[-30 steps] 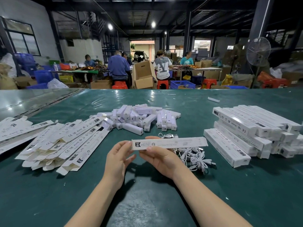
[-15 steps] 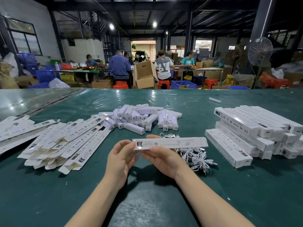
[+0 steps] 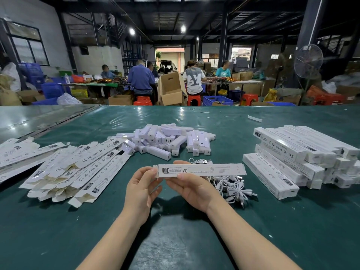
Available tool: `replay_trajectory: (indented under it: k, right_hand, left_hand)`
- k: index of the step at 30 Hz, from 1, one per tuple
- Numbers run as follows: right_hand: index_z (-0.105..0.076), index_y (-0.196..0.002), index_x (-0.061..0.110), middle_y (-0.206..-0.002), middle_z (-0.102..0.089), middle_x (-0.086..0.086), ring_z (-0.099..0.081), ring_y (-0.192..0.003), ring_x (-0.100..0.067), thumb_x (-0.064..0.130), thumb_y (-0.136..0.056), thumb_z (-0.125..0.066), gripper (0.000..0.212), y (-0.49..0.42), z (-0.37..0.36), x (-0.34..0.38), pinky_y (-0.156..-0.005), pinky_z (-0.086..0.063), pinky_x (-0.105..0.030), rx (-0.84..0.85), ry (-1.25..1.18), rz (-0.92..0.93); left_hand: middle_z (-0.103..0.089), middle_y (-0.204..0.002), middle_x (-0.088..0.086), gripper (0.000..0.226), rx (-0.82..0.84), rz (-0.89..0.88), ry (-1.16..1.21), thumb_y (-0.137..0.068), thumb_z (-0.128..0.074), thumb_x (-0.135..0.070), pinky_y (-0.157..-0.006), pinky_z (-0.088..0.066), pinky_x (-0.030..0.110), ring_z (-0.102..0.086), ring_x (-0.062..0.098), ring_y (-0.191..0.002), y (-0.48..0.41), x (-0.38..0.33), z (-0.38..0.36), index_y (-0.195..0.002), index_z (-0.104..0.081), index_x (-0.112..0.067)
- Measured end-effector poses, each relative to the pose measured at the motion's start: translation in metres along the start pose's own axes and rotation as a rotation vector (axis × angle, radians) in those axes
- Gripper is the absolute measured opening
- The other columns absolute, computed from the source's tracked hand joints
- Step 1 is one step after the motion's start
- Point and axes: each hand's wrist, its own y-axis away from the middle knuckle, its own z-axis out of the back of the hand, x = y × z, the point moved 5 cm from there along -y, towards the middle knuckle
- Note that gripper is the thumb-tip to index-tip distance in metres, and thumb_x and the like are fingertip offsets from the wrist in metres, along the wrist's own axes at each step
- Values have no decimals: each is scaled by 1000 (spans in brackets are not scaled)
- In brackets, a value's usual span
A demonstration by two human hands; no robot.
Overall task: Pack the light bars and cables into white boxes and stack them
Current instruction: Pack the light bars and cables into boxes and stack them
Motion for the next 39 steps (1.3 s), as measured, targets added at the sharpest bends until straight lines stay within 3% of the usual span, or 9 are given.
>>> replay_trajectory:
  k: [6, 11, 15, 19, 24, 29, 31, 34, 39]
  right_hand:
    - [-57, -102, 7, -86, -72, -12, -70, -81, -23, -8, -66, -62, 40, -1, 2, 1, -71, -57, -29, -43, 7, 27]
    - [-58, -101, 8, -87, -72, -13, -70, -82, -24, -5, -67, -57, 36, -2, 1, 1, -72, -57, -30, -56, -19, 62]
    - [-57, -100, 7, -88, -72, -14, -70, -81, -24, -4, -68, -56, 34, -1, 0, 6, -72, -56, -30, -10, -63, 112]
    - [-56, -102, 10, -94, -67, -16, -66, -87, -28, -9, -71, -59, 36, -4, -7, 1, -79, -55, -34, -40, 141, 140]
    - [-47, -121, 2, -116, -55, -11, -54, -95, -6, -12, -82, -54, 42, -9, -31, -1, -82, -46, -12, -23, 1090, 131]
    - [-49, -123, 7, -124, -40, -13, -38, -118, -29, 4, -82, -50, 41, -46, -3, 42, -95, -35, -33, -440, 1786, 182]
    - [-50, -119, 9, -126, -39, -13, -36, -118, -31, 9, -80, -52, 39, -52, 19, 58, -94, -36, -37, -576, 1840, 113]
    - [-43, -128, 15, -141, -26, -15, -30, -126, -34, 21, -82, -55, 48, -63, 48, 73, -98, -35, -41, -607, 1920, -60]
    - [-24, -142, 30, -149, -14, -16, -13, -137, -36, 40, -84, -53, 65, -80, 65, 60, -107, -22, -49, -442, 1922, -404]
  left_hand:
    - [-64, -61, -7, 16, -162, -144, -190, -88, -60, -12, -59, -49, 20, -60, 9, -63, 2, -1, 4, -74, -62, -20]
    - [-68, -87, -13, 15, -249, -612, -711, -88, -62, -11, -74, -43, 9, -59, -8, -77, 21, -20, -5, -85, -74, -19]
    - [-61, -113, -12, 27, -163, -781, -938, -81, -69, -10, -87, -43, 23, -57, 2, -100, 26, -24, -16, -107, -72, -18]
    - [-65, -110, 1, 25, -117, -309, -349, -88, -60, -9, -76, -49, 25, -62, 3, -86, 13, -3, -16, -103, -62, -29]
    - [-65, -76, 12, 18, -128, 252, 318, -96, -47, -20, -56, -56, 23, -63, 15, -60, 0, 18, -8, -104, -53, -5]
    - [-67, -74, 7, 18, -251, 283, 565, -93, -53, -25, -47, -54, 36, -65, 18, -59, -12, -2, 17, -85, -56, -9]
    - [-65, -76, 5, 26, -267, 296, 585, -96, -47, -31, -69, -56, 38, -63, 15, -62, -15, -2, 21, -85, -54, -9]
    - [-59, -89, 9, 42, -236, 349, 659, -100, -33, -39, -100, -39, 44, -58, 20, -80, -13, 1, 14, -92, -51, -2]
    - [-57, -86, 12, 31, -162, 438, 605, -101, -35, -25, -99, -38, 41, -53, 26, -80, -7, 4, 9, -93, -54, -1]
